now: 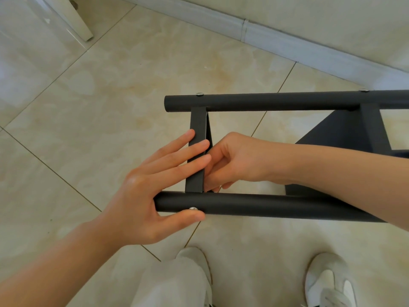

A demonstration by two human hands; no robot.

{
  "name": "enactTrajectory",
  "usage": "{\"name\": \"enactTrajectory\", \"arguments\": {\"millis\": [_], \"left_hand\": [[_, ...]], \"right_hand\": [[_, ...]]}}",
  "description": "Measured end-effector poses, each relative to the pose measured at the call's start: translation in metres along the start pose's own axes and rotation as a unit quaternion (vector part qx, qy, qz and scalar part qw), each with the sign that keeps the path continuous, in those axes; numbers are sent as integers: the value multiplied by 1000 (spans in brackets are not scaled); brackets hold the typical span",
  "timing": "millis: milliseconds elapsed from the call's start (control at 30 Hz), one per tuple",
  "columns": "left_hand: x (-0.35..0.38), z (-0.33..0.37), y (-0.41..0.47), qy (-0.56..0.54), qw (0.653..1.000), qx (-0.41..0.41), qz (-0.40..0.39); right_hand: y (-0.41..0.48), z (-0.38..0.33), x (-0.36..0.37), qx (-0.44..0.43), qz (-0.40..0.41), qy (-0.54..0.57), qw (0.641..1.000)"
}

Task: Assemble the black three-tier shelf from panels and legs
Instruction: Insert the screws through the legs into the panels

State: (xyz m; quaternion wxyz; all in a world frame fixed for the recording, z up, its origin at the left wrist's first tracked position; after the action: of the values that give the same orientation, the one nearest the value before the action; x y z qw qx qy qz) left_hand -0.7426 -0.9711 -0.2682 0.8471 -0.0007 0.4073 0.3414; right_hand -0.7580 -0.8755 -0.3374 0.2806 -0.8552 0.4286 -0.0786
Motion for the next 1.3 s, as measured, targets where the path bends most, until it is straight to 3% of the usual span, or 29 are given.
{"name": "enactTrajectory", "arguments": {"millis": [700, 1033, 1300], "left_hand": [[0, 0, -1, 0, 1000, 1, 1], [0, 0, 0, -6, 1000, 4, 6], [0, 0, 0, -7, 1000, 5, 9]], "right_hand": [[-2, 10, 9, 48, -59, 82, 994], [-1, 25, 31, 107, -147, 184, 966], [1, 32, 36, 135, -156, 173, 963]]}}
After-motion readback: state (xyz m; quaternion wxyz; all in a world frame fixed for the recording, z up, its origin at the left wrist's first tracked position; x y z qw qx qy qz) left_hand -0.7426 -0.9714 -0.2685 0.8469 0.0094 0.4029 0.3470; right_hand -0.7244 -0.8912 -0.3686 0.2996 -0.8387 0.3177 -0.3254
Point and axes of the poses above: each hand's wrist, its own y-axis towards the middle knuckle, its own x-axis out of the palm, z = x × y, the point moved 10 cm from there along y, towards the middle knuckle, and after that the axes turned 4 degrees about x, right-handed, at the moved point
